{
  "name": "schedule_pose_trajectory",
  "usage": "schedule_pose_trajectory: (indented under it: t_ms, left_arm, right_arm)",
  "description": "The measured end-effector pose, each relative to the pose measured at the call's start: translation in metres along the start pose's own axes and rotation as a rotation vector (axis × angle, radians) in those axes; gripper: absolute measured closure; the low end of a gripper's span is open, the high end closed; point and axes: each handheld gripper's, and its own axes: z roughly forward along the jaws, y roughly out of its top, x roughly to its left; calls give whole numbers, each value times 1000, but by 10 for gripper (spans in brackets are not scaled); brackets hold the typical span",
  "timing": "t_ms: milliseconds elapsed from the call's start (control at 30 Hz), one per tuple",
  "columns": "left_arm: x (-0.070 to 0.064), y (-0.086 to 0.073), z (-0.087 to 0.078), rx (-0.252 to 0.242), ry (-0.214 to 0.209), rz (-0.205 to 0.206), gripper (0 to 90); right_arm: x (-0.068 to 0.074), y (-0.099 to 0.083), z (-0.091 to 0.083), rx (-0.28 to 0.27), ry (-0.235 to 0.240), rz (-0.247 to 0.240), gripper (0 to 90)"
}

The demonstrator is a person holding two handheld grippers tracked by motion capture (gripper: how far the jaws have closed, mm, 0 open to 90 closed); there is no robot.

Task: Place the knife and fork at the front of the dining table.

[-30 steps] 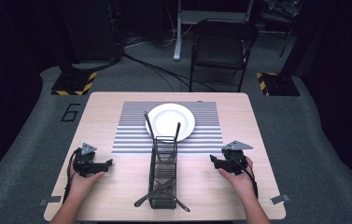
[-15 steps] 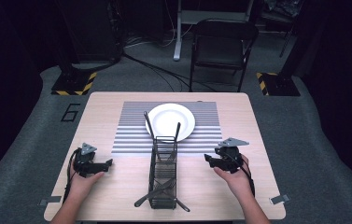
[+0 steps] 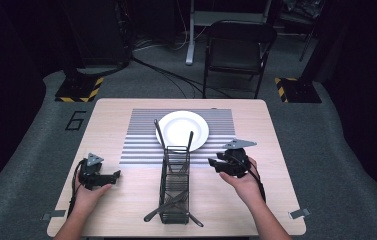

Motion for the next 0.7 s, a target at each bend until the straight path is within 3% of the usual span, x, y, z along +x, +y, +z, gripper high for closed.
schedule_pose_trajectory:
  t_ms: [700]
  left_arm:
    - [0,0,0,-1,-1,2,75]
  right_arm:
    - [28,48,5,-19,98,-42,601]
